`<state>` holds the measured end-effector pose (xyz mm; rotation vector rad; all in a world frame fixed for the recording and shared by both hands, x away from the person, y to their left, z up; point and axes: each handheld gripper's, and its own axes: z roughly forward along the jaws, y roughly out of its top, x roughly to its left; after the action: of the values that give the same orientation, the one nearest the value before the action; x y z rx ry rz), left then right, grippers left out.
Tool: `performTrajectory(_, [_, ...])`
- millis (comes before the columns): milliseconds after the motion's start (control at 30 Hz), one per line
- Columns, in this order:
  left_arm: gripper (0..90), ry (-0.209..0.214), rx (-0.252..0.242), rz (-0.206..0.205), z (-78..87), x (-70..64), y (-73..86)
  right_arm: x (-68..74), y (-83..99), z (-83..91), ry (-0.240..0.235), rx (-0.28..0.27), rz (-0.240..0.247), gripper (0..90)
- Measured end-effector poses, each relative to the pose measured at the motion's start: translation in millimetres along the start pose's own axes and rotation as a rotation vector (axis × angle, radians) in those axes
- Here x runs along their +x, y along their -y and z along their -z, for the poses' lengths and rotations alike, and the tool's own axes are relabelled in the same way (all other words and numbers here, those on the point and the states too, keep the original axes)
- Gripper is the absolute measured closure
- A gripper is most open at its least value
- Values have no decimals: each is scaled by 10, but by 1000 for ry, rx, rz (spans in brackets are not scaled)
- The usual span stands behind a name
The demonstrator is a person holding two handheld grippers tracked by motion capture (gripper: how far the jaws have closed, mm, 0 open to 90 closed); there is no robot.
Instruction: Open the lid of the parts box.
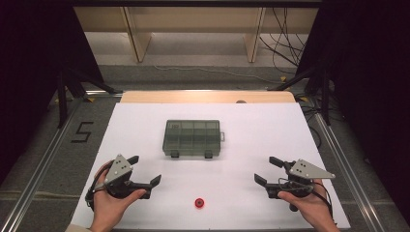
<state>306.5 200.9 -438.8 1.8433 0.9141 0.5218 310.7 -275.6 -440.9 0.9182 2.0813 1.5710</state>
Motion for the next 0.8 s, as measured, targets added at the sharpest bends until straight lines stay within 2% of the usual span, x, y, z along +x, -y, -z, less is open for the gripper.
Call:
performTrajectory(67, [0,3,18,-17,-31,-7,3,-3,1,7,3,8,-9,168])
performTrajectory(100, [0,9,23,-5,-52,-8,12,-5,7,-6,-1,-8,-15,168])
performTrajectory(233, [0,16,52,3,-121,32,38,-23,9,-3,9,0,-15,167])
performTrajectory(300, [0,20,57,16,-144,39,39,-32,12,-15,-2,-12,-21,165])
performTrajectory(367, [3,15,61,-3,-145,43,26,-40,11,-24,3,-6,-18,163])
performTrajectory(400, [12,18,55,7,-146,43,20,-41,-2,-17,3,11,-19,160])
performTrajectory(433, [24,18,55,7,-146,43,20,-35,-8,-38,5,1,-18,158])
performTrajectory(467, [39,15,44,24,-137,62,-16,-33,-23,-37,15,19,-4,158])
performTrajectory(500, [70,19,35,10,-136,80,-44,-26,-40,-38,26,33,2,158])
performTrajectory(533, [110,10,34,10,-137,87,-71,-16,-62,-35,14,53,-3,157])
performTrajectory(567, [150,6,30,4,-152,97,-97,-11,-66,-85,3,11,0,158])
performTrajectory(633, [203,-5,39,-31,-196,123,-149,-5,-99,-105,24,28,20,160])
performTrajectory(700, [257,-23,54,-31,-268,146,-181,-4,-120,-162,20,19,34,164])
performTrajectory(733, [283,-23,62,-31,-309,167,-194,-7,-141,-159,26,47,39,172])
performTrajectory(767, [314,-23,62,-31,-309,167,-194,-7,-141,-159,26,47,39,172])
performTrajectory(800, [355,-39,77,-7,-385,205,-207,-22,-157,-231,25,25,38,208])
